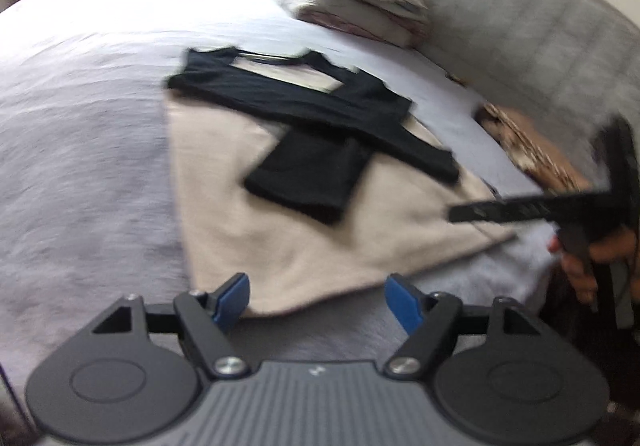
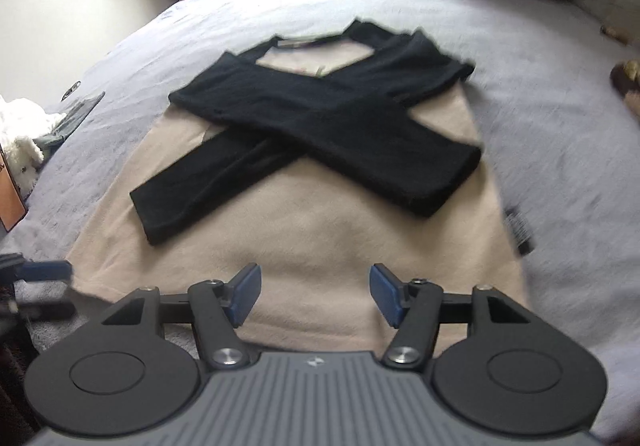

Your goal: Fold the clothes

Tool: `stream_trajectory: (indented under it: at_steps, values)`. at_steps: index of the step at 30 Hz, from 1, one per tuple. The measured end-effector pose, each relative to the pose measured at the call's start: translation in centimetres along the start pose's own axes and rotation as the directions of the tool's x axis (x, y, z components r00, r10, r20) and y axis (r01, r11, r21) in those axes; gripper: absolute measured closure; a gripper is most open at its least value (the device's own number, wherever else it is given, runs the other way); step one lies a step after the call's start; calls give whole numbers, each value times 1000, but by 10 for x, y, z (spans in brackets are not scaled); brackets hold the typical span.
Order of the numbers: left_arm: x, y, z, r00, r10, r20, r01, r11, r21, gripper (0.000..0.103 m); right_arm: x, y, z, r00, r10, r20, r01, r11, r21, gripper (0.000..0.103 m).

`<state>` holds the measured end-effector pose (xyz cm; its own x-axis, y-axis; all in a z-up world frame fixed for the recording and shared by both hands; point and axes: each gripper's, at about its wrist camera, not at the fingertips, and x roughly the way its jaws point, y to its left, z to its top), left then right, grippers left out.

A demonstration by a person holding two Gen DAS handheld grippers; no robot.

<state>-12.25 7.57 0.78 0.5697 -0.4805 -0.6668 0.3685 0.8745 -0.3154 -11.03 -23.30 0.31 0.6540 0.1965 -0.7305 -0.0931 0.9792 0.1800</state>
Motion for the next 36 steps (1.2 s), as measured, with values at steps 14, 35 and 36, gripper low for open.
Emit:
stream_trajectory:
  at_steps: [14,35,36]
  values:
    - [15,47,7,996,-14,-84,-6,973,-229,40,-15,-64,7,989,-124,-79,129,990,61,40]
    - [17,67,-2,993,-78,-93,47,954,-296,66,-1,-93,3,972,-101,-210,148,963,224,43]
    - [17,67,-2,992,-78,-95,47,954,-296,68,-2,-93,3,973,-99,-211,147,962,228,45]
